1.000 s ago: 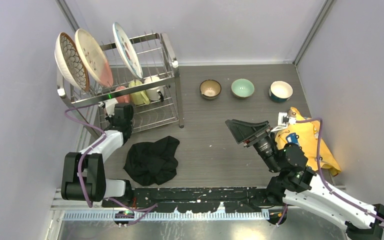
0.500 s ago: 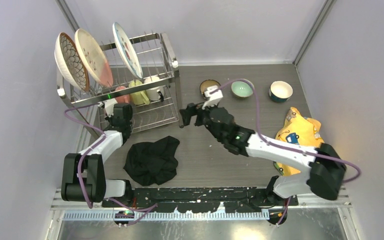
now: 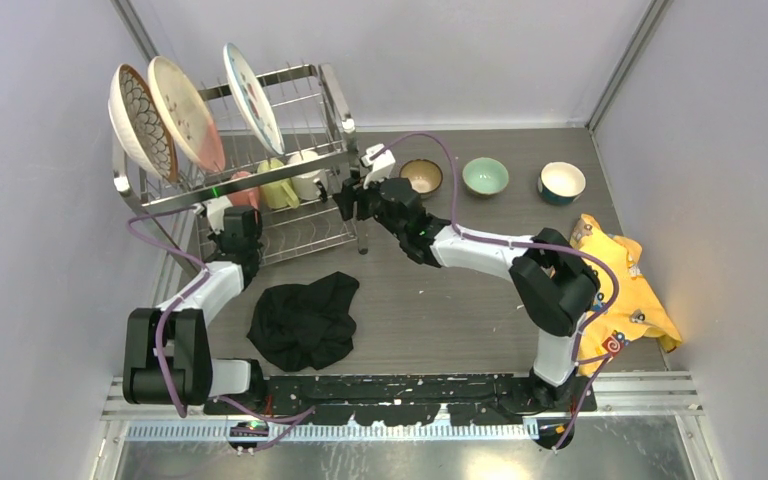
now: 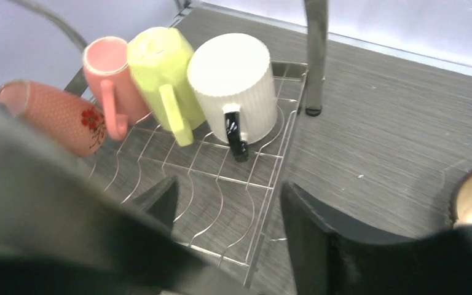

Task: Load the mixed dishes into the dish rack
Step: Turn the cup upside down in the dish rack.

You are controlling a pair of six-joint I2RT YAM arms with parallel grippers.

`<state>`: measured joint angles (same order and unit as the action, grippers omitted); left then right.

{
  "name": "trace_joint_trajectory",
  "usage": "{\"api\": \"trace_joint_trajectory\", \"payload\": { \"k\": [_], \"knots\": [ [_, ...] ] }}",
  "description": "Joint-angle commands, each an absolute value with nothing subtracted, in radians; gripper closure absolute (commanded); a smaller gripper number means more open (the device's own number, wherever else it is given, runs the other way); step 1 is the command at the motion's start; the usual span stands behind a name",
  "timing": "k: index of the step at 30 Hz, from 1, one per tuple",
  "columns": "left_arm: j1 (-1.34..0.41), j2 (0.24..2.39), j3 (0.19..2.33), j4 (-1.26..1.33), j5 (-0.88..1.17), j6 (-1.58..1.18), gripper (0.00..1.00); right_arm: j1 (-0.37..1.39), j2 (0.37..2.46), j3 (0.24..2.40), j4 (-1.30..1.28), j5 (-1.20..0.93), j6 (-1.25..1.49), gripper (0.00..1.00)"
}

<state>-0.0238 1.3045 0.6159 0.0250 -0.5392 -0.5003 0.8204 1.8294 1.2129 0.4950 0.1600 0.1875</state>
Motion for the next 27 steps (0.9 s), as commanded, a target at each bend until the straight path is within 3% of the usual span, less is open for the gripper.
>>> {"api": "trace_joint_trajectory", "payload": {
  "k": [1, 3, 9, 21, 27],
  "knots": [
    [-0.009, 1.289, 0.632, 0.112, -0.54, -0.508, 1.0, 0.815, 1.886, 1.297, 0.579, 0.093, 0.128, 0.46],
    [-0.009, 1.293, 0.636, 0.118, -0.549, -0.502, 1.0, 0.814, 1.886, 1.274, 0.623, 0.085, 0.125, 0.63],
    [-0.005, 1.317, 0.619, 0.193, -0.565, -0.483, 1.0, 0.803, 1.853, 1.188, 0.71, 0.04, 0.101, 0.97],
    [0.065, 1.301, 0.609, 0.21, -0.468, -0.518, 1.0, 0.758, 1.848, 1.119, 0.786, -0.202, 0.084, 0.99],
    [0.081, 1.336, 0.682, 0.116, -0.446, -0.525, 1.0, 0.758, 1.855, 1.087, 0.842, -0.221, 0.075, 0.99]
  ]
}}
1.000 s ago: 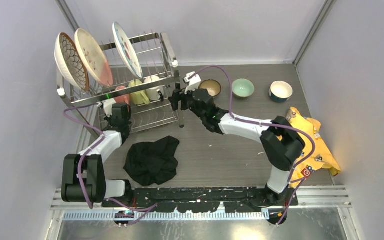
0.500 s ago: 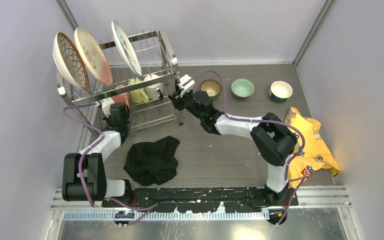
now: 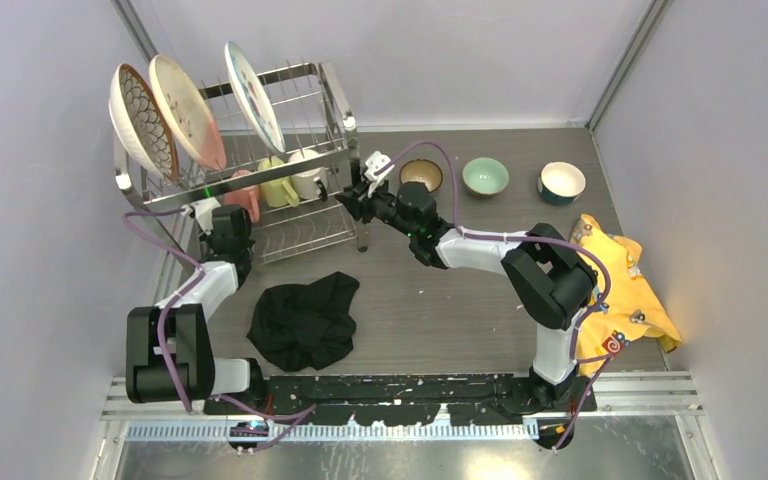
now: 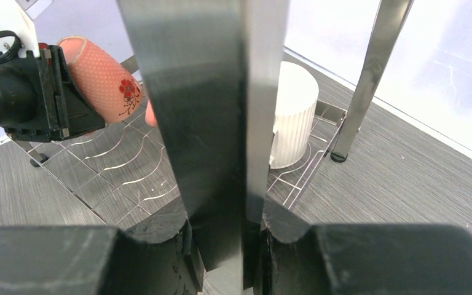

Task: Load the mixed dishes into the dish rack
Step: Turn the cup upside down in the dish rack.

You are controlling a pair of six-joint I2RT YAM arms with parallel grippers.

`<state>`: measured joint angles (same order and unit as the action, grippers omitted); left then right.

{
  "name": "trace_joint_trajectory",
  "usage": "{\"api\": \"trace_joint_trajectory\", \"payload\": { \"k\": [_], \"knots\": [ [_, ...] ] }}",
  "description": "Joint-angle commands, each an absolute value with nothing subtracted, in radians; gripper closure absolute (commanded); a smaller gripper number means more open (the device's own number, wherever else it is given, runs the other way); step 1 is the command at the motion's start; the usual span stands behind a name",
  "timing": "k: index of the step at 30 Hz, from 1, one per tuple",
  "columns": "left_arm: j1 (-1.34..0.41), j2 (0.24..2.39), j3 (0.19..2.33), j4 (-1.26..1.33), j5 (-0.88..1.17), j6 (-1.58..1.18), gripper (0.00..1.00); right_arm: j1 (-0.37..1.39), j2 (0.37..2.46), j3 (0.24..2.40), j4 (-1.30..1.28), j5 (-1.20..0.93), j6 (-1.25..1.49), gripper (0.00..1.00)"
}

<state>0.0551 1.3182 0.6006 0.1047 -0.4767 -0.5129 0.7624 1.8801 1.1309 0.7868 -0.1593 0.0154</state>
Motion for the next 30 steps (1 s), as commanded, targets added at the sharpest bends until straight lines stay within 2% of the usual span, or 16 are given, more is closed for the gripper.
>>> {"api": "trace_joint_trajectory", "payload": {
  "k": [1, 4, 6, 7, 9, 13, 16, 20, 23, 25, 26, 30],
  "knots": [
    [0.086, 1.341, 0.69, 0.111, -0.446, -0.528, 1.0, 0.759, 1.854, 1.083, 0.848, -0.221, 0.076, 0.99],
    [0.097, 1.353, 0.697, 0.128, -0.446, -0.523, 0.96, 0.758, 1.847, 1.073, 0.86, -0.221, 0.074, 0.99],
    [0.1, 1.361, 0.708, 0.13, -0.439, -0.507, 0.89, 0.758, 1.841, 1.069, 0.863, -0.22, 0.069, 0.99],
    [0.1, 1.363, 0.714, 0.127, -0.429, -0.499, 0.81, 0.758, 1.84, 1.068, 0.865, -0.218, 0.069, 0.99],
    [0.1, 1.364, 0.719, 0.122, -0.41, -0.491, 0.71, 0.758, 1.838, 1.068, 0.869, -0.214, 0.069, 0.99],
    [0.1, 1.352, 0.703, 0.13, -0.386, -0.498, 0.63, 0.758, 1.838, 1.067, 0.876, -0.21, 0.07, 0.99],
    [0.099, 1.343, 0.699, 0.126, -0.364, -0.49, 0.65, 0.758, 1.838, 1.063, 0.884, -0.202, 0.073, 0.99],
    [0.1, 1.33, 0.684, 0.146, -0.353, -0.469, 0.85, 0.759, 1.839, 1.061, 0.887, -0.199, 0.076, 0.99],
    [0.1, 1.331, 0.67, 0.176, -0.353, -0.458, 0.92, 0.758, 1.838, 1.063, 0.884, -0.204, 0.078, 0.99],
    [0.101, 1.344, 0.667, 0.195, -0.364, -0.449, 0.92, 0.759, 1.835, 1.063, 0.882, -0.205, 0.079, 0.99],
    [0.1, 1.352, 0.668, 0.204, -0.366, -0.445, 0.88, 0.758, 1.834, 1.062, 0.882, -0.206, 0.077, 0.99],
    [0.099, 1.359, 0.672, 0.202, -0.313, -0.439, 0.68, 0.759, 1.833, 1.061, 0.881, -0.206, 0.079, 0.99]
  ]
}}
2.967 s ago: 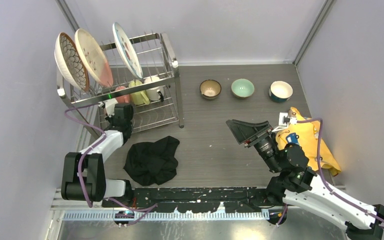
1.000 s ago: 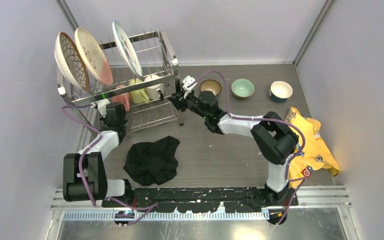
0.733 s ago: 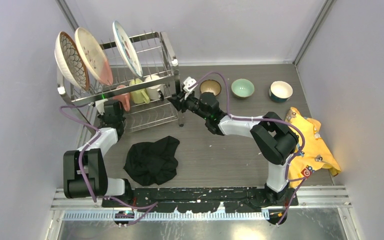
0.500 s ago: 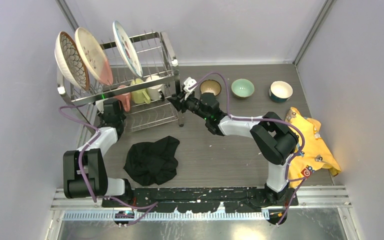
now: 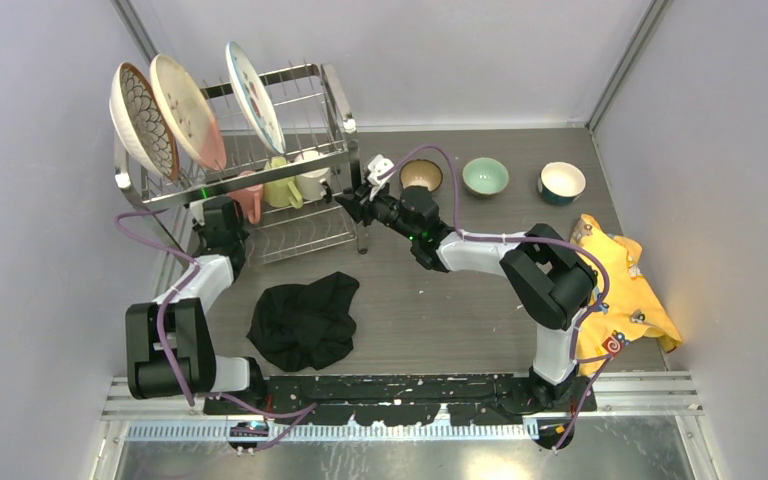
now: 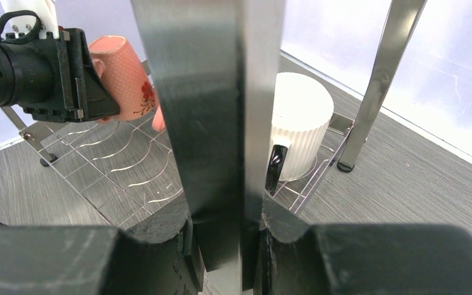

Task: Load the mixed dishes into the dish rack
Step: Turn the cup upside down in the dish rack.

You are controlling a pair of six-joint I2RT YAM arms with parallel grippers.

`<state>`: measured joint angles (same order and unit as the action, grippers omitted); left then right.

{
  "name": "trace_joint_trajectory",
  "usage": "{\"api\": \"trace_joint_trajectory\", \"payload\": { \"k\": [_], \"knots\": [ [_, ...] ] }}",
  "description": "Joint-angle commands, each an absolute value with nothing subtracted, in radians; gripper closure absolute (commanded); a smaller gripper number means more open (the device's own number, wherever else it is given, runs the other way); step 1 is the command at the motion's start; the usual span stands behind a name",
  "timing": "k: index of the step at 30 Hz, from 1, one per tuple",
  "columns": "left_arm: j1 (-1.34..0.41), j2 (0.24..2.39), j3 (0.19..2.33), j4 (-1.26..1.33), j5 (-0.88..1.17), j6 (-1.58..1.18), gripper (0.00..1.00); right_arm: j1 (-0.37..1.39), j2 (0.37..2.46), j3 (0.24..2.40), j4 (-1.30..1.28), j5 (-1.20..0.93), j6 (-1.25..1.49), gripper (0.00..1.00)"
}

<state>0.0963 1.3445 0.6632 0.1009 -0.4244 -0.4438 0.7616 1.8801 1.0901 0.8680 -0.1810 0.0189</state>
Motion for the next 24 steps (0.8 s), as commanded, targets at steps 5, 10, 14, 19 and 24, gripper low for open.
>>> {"api": "trace_joint_trajectory", "payload": {
  "k": [5, 10, 14, 19, 24],
  "knots": [
    [0.099, 1.287, 0.669, 0.135, -0.279, -0.449, 0.56, 0.76, 1.837, 1.063, 0.883, -0.209, 0.085, 0.99],
    [0.1, 1.25, 0.686, 0.091, -0.298, -0.395, 0.72, 0.76, 1.841, 1.063, 0.893, -0.209, 0.097, 0.99],
    [0.1, 1.271, 0.68, 0.118, -0.314, -0.382, 0.89, 0.759, 1.835, 1.061, 0.892, -0.206, 0.098, 0.99],
    [0.099, 1.337, 0.687, 0.166, -0.325, -0.353, 1.0, 0.76, 1.827, 1.057, 0.888, -0.205, 0.098, 0.99],
    [0.1, 1.386, 0.683, 0.258, -0.301, -0.288, 1.0, 0.76, 1.827, 1.055, 0.887, -0.206, 0.099, 0.99]
  ]
}}
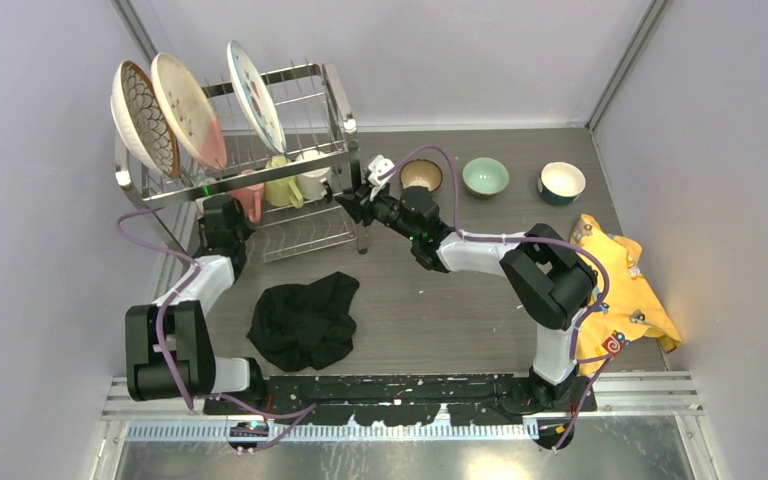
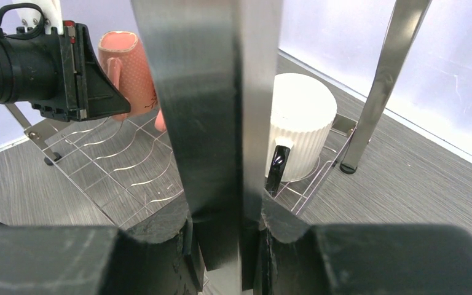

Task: Load the mixed dishes into the dish rack
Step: Turn the cup upside down in the dish rack.

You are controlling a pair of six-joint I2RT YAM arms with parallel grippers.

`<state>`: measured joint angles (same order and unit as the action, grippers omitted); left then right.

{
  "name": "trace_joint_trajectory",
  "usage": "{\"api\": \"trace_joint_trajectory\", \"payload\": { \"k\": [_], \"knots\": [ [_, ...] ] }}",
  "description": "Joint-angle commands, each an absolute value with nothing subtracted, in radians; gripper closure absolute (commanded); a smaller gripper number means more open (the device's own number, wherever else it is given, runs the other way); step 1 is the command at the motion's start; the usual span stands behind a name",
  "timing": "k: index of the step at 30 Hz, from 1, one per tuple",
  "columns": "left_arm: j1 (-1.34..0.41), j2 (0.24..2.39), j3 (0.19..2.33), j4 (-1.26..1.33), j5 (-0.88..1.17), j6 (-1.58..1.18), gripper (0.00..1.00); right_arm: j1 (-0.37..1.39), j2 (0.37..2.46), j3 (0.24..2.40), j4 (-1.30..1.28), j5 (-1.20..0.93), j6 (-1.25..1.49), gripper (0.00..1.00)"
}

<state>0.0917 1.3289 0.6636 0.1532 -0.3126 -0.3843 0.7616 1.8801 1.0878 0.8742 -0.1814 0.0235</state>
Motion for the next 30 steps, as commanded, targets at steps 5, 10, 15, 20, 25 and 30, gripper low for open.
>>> {"api": "trace_joint_trajectory", "payload": {
  "k": [5, 10, 15, 20, 25, 30],
  "knots": [
    [0.101, 1.382, 0.687, 0.254, -0.253, -0.298, 0.83, 0.759, 1.825, 1.057, 0.888, -0.207, 0.102, 0.99],
    [0.1, 1.302, 0.697, 0.144, -0.206, -0.378, 0.59, 0.76, 1.827, 1.06, 0.888, -0.212, 0.104, 0.99],
    [0.1, 1.21, 0.726, -0.022, -0.236, -0.41, 0.53, 0.759, 1.831, 1.057, 0.89, -0.212, 0.104, 0.99],
    [0.097, 1.133, 0.74, -0.107, -0.226, -0.413, 0.53, 0.76, 1.836, 1.059, 0.892, -0.215, 0.105, 0.99],
    [0.027, 1.08, 0.674, -0.023, -0.268, -0.333, 0.55, 0.762, 1.838, 1.064, 0.891, -0.216, 0.107, 0.99],
    [-0.05, 1.103, 0.588, 0.162, -0.346, -0.295, 0.56, 0.763, 1.833, 1.062, 0.891, -0.218, 0.107, 0.99]
  ]
}}
